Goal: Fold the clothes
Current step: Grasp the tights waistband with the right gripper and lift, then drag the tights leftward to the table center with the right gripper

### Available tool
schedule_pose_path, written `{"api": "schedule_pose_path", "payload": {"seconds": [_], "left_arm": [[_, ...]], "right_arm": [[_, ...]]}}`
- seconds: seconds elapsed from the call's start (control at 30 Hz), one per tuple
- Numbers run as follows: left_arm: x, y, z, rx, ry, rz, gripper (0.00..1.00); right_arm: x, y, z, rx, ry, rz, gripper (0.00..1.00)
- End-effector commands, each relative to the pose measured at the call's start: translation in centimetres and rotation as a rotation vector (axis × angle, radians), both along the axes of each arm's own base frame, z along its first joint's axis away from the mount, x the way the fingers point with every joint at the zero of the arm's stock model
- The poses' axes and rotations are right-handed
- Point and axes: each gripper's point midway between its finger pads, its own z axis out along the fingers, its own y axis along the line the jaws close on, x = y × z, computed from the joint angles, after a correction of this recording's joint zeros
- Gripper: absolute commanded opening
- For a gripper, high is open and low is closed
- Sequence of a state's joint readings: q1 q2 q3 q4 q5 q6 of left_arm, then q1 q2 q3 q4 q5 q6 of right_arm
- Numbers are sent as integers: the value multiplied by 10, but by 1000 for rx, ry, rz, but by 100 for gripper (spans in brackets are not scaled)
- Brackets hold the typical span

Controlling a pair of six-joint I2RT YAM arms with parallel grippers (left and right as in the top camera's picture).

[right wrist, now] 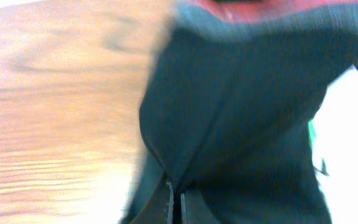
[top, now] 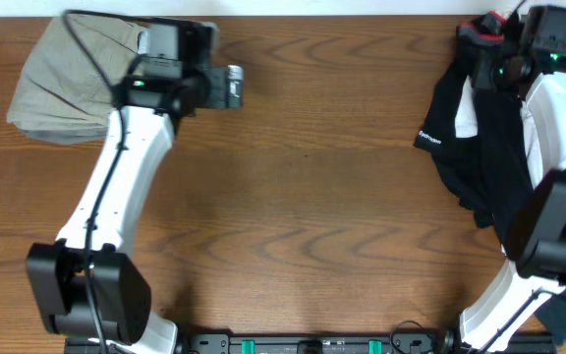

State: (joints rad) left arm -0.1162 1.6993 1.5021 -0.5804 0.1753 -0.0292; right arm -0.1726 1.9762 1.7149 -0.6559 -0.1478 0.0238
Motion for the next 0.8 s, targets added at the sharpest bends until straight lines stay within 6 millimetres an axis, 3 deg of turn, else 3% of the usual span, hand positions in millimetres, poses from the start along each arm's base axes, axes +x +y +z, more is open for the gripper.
{"api": "schedule_pose_path", "payload": {"seconds": [0.0,0.27,0.5,0.63,0.73,0.77], "left_arm": [[-5,25,24,-12,-45,66,98],[-13,47,24,-8,-20,115,98],[-15,68,22,-7,-4,163,98],[-20,89,18,-6,20,209,98],[-26,106,13,-7,51,250,98],[-28,111,12,-7,59,262,98]], "right_arm": [[5,66,35,115,-74,141,1],[-15,209,34,160,-52,407,1],[-70,339,19,143,-5,681,1],[-109,389,-2,114,57,798,1],[-136,411,-12,75,97,872,1],[-142,414,-14,58,104,878,9]]}}
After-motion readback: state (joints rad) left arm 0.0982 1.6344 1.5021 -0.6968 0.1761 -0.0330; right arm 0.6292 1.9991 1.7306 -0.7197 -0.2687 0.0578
